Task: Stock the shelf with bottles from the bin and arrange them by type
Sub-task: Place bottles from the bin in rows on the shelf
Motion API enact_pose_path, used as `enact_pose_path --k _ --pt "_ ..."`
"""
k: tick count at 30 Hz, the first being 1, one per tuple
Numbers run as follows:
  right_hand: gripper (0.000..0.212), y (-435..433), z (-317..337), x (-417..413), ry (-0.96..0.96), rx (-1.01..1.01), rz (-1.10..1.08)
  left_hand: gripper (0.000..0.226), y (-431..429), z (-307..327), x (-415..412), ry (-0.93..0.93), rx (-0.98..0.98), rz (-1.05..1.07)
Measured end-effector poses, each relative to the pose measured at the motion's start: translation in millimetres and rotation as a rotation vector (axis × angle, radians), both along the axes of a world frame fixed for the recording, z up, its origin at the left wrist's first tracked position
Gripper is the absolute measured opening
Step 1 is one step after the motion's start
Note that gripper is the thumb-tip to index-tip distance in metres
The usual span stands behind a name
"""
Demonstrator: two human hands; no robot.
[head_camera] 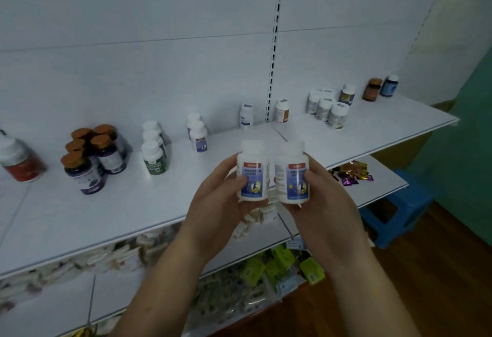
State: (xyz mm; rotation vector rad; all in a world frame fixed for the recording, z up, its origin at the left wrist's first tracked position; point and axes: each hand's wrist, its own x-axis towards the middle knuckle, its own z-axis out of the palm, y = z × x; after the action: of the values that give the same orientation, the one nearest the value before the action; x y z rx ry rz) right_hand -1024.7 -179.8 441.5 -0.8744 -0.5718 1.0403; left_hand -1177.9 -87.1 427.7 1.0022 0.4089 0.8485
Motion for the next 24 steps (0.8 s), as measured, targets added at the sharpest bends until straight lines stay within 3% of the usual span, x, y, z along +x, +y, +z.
enact_pose_path --k 6,9,13,19,24 --pt "0.04 81 -31 11 -0.029 -0.072 0.061 0.042 59 -18 10 0.101 0.005 0.118" --pt "0.041 125 -46 13 -0.089 -0.104 0.071 0.046 94 -30 9 0.232 0.103 0.224" --pt "0.043 172 -64 11 -0.315 -0.185 0.02 0.041 135 -46 -1 0.454 0.311 0.335" --pt "0.05 236 -72 26 -0.787 -0.249 -0.021 0.044 172 -71 -9 0.674 0.421 0.505" --pt "0.049 292 -88 41 -0.927 -0.251 0.051 0.049 181 -84 -8 0.745 0.427 0.572"
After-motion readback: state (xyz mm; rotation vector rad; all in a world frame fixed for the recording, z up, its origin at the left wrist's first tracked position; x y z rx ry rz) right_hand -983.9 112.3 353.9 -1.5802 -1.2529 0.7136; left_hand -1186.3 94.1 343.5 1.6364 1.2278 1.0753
